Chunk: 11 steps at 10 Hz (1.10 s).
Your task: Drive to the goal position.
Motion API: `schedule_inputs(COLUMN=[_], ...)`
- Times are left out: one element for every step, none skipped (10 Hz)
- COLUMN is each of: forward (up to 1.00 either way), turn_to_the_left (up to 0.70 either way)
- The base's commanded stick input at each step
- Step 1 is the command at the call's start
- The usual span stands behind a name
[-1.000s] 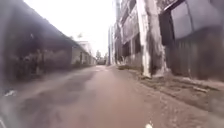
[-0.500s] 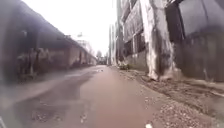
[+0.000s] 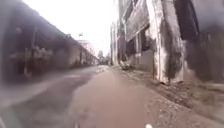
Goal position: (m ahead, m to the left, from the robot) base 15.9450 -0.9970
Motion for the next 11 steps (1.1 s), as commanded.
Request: schedule_inputs(forward=[1.0, 1.0, 1.0, 1.0, 1.0, 1.0, 1.0, 1.0, 1.0, 1.0, 1.0], turn_to_the_left=[0.0, 0.0, 0.0, 0.0, 0.0, 0.0, 0.0, 0.0, 0.0, 0.0, 0.0])
